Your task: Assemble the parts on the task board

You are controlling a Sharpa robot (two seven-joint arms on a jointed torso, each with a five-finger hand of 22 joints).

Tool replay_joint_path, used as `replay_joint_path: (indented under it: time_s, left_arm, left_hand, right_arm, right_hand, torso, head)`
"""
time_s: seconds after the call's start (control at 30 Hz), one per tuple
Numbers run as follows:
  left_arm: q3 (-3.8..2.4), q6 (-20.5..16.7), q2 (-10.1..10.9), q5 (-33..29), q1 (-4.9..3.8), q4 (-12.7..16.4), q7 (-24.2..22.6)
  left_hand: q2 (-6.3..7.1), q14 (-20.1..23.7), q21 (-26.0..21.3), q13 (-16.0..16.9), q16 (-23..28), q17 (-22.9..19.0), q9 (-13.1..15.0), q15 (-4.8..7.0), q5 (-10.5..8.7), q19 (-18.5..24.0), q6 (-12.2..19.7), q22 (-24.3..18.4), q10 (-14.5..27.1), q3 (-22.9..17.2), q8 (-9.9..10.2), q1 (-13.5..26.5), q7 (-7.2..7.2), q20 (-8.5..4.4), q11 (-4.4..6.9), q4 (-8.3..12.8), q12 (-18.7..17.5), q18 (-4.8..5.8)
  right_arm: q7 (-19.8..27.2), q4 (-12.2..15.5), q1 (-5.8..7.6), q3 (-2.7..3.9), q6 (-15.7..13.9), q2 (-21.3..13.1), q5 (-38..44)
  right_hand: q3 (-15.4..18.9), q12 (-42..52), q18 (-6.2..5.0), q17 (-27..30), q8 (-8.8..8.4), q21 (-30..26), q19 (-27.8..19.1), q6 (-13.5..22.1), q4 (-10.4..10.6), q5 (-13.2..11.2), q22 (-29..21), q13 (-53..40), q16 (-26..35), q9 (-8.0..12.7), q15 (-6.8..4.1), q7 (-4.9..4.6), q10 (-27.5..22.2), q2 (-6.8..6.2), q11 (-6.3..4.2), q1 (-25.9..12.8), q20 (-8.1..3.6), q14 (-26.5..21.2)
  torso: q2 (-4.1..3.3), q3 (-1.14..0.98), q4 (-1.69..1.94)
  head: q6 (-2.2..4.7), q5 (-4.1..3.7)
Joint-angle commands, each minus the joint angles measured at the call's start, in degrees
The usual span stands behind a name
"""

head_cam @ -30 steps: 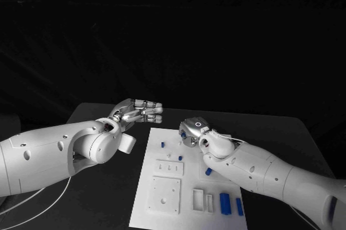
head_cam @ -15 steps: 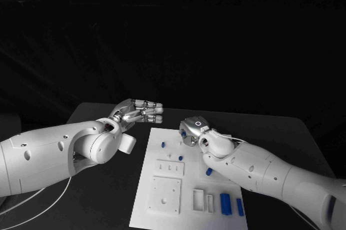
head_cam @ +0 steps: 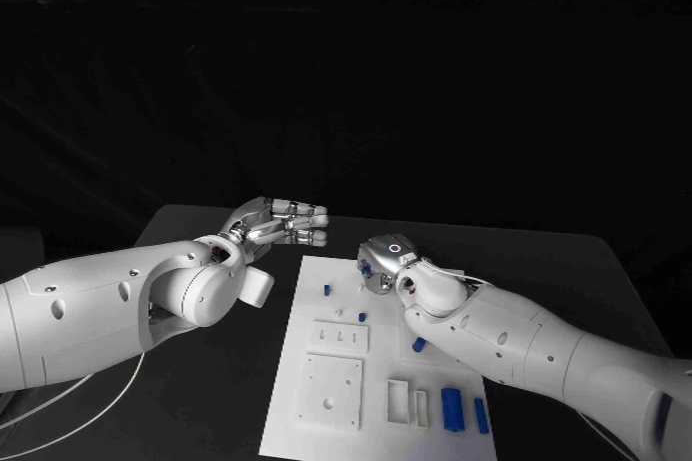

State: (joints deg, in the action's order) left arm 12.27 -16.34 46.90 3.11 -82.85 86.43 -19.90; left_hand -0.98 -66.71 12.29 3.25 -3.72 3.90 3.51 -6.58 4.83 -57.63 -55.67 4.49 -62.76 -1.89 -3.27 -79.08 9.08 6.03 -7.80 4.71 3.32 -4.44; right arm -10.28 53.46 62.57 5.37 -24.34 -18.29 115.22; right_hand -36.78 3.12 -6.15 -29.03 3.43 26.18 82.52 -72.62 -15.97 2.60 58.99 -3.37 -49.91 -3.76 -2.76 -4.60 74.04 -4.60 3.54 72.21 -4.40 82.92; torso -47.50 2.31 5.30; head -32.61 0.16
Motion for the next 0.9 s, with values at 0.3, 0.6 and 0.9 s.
replay_joint_path:
  time_s: [0.3,0.6,0.9]
  left_arm:
    - [-0.06,0.8,-0.2,0.4,-0.24,0.1,-0.3]
    - [-0.06,0.6,-0.1,0.4,-0.25,0.0,-0.2]
    - [-0.06,0.4,0.4,0.4,-0.32,-0.2,-0.3]
  left_hand:
    - [0.14,0.2,0.3,0.1,-0.3,0.1,0.1,-0.35,0.16,0.5,0.6,-0.1,0.5,0.2,-0.2,0.3,0.02,0.12,-0.28,0.3,0.1,0.33]
    - [0.17,0.3,0.2,0.1,-0.3,0.1,0.1,-0.39,0.15,0.5,0.8,-0.1,0.7,0.2,-0.2,0.4,0.05,0.16,-0.32,0.2,0.1,0.32]
    - [0.28,0.4,0.2,0.1,-0.3,0.1,0.0,-0.43,0.14,0.6,1.0,-0.1,0.9,0.3,-0.2,0.3,0.08,0.21,-0.41,0.2,0.1,0.30]
  right_arm:
    - [0.0,-0.3,-0.17,-0.10,2.2,0.2,-0.6]
    - [1.8,-0.9,-0.16,-0.10,-0.9,0.3,-4.4]
    - [2.7,4.9,0.06,0.75,-3.4,-4.4,-7.4]
  right_hand:
    - [-0.4,0.2,-0.83,0.4,0.07,-1.3,0.2,2.2,0.0,0.3,0.4,0.0,0.7,0.1,0.11,-0.70,-0.6,-0.17,-0.84,0.2,0.14,-0.4]
    - [15.4,0.1,-2.95,3.1,0.10,-7.9,2.3,14.4,5.0,1.8,-5.3,0.2,4.1,0.2,2.95,-0.34,-19.0,-5.02,3.20,3.1,3.42,0.0]
    - [18.7,0.2,-2.76,3.1,0.05,-9.3,3.3,14.6,8.4,4.3,-6.6,0.1,4.3,0.2,2.82,-0.33,-16.4,-6.48,2.92,4.1,3.24,0.3]
  torso:
    - [-0.12,0.01,-0.02]
    - [-0.07,0.03,-0.04]
    - [0.06,-0.10,-0.54]
  head:
    - [-0.07,-0.05]
    - [-0.14,0.02]
    - [0.31,-0.26]
